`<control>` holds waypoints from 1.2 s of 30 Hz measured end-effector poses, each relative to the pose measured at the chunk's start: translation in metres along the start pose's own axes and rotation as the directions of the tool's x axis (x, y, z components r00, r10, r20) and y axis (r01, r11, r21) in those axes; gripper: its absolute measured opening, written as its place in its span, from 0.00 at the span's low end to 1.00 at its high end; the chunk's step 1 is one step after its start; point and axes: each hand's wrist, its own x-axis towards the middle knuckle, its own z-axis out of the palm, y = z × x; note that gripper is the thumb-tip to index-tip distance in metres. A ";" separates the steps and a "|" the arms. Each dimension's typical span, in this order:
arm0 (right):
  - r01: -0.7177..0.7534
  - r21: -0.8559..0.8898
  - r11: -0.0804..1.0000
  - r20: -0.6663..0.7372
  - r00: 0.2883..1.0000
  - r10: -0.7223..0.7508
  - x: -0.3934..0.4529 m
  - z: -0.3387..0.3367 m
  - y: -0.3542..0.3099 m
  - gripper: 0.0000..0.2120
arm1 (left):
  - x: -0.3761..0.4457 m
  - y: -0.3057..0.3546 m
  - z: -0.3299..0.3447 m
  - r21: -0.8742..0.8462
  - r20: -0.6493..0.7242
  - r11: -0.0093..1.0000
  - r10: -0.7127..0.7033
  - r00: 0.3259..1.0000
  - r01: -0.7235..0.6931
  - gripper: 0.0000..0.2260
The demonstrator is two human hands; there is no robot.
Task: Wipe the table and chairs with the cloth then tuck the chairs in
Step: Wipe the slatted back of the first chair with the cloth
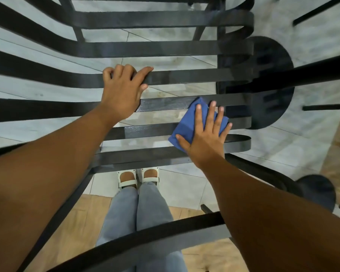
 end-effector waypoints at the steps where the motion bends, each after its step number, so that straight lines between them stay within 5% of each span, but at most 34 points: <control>1: -0.080 0.016 0.997 0.010 0.997 0.080 -0.001 -0.001 -0.003 0.42 | 0.000 0.000 0.000 0.001 0.001 1.000 -0.010 1.000 0.010 0.18; 3: -0.230 0.094 0.969 0.080 0.971 0.223 -0.003 -0.003 -0.022 0.42 | 0.000 0.002 -0.001 0.009 0.001 0.999 -0.031 1.000 0.031 0.18; 6: -0.549 0.245 0.799 0.114 0.835 0.539 -0.005 -0.003 -0.070 0.41 | 0.000 0.005 0.000 0.008 -0.001 0.998 -0.056 0.998 0.056 0.19; 8: -0.619 0.339 0.708 0.129 0.776 0.617 -0.006 -0.004 -0.092 0.37 | -0.001 0.009 0.001 0.006 -0.015 0.997 -0.078 0.997 0.079 0.19; 13: -0.621 0.383 0.684 0.172 0.775 0.608 0.003 0.000 -0.084 0.34 | -0.002 0.008 0.001 -0.002 -0.023 0.995 -0.100 0.995 0.100 0.18; 20: -0.699 0.436 0.567 0.140 0.675 0.724 0.025 -0.004 -0.045 0.30 | -0.002 0.008 0.001 -0.028 -0.017 0.994 -0.103 0.995 0.102 0.18; 22: -0.623 0.421 0.659 0.040 0.739 0.672 0.020 -0.005 -0.063 0.28 | -0.002 0.012 0.002 -0.036 -0.024 0.992 -0.123 0.992 0.123 0.18; 25: -0.346 0.252 0.904 -0.080 0.923 0.375 0.015 -0.002 -0.071 0.27 | -0.004 0.019 0.006 -0.080 -0.030 0.988 -0.132 0.991 0.129 0.19; 28: -0.232 0.152 0.961 -0.051 0.969 0.242 0.019 0.001 -0.047 0.27 | -0.004 0.017 0.007 -0.099 -0.045 0.988 -0.120 0.992 0.116 0.18; 33: -0.622 0.453 0.638 0.045 0.731 0.681 0.039 -0.014 -0.023 0.26 | -0.004 0.015 0.006 -0.108 -0.062 0.989 -0.109 0.992 0.102 0.18; 36: -0.510 0.555 0.658 -0.054 0.767 0.640 0.037 -0.022 -0.036 0.25 | -0.003 0.015 0.006 -0.097 -0.048 0.990 -0.106 0.993 0.101 0.18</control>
